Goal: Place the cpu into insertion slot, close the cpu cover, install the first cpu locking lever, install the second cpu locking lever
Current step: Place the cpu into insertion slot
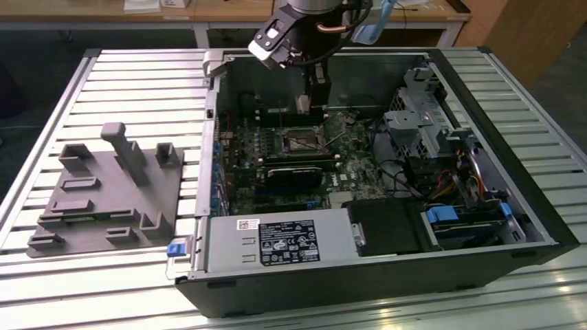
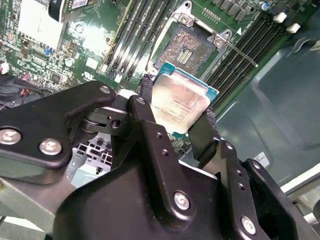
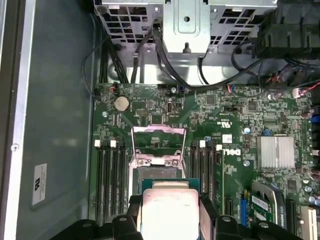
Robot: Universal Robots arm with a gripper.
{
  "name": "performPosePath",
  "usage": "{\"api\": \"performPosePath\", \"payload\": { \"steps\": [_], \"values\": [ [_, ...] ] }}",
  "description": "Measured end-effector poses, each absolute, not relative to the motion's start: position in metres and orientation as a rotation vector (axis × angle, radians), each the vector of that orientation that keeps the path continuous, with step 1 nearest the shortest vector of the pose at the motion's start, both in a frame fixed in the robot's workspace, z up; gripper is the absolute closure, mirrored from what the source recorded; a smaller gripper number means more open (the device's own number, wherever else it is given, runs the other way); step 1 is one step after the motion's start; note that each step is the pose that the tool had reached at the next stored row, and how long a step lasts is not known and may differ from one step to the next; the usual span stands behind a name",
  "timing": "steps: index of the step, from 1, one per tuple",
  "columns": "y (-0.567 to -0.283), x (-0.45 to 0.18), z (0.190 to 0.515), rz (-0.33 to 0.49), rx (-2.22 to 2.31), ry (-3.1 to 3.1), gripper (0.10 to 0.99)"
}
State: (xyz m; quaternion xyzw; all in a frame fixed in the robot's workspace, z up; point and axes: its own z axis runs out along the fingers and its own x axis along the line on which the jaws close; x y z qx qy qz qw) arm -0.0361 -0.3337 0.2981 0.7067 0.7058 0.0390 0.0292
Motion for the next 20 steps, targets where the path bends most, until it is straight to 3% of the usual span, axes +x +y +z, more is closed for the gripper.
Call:
{"api": "performPosePath", "payload": {
  "steps": [20],
  "values": [
    [-0.333, -0.038, 0.263, 0.120, 2.119, 2.228, 0.545]
  ]
}}
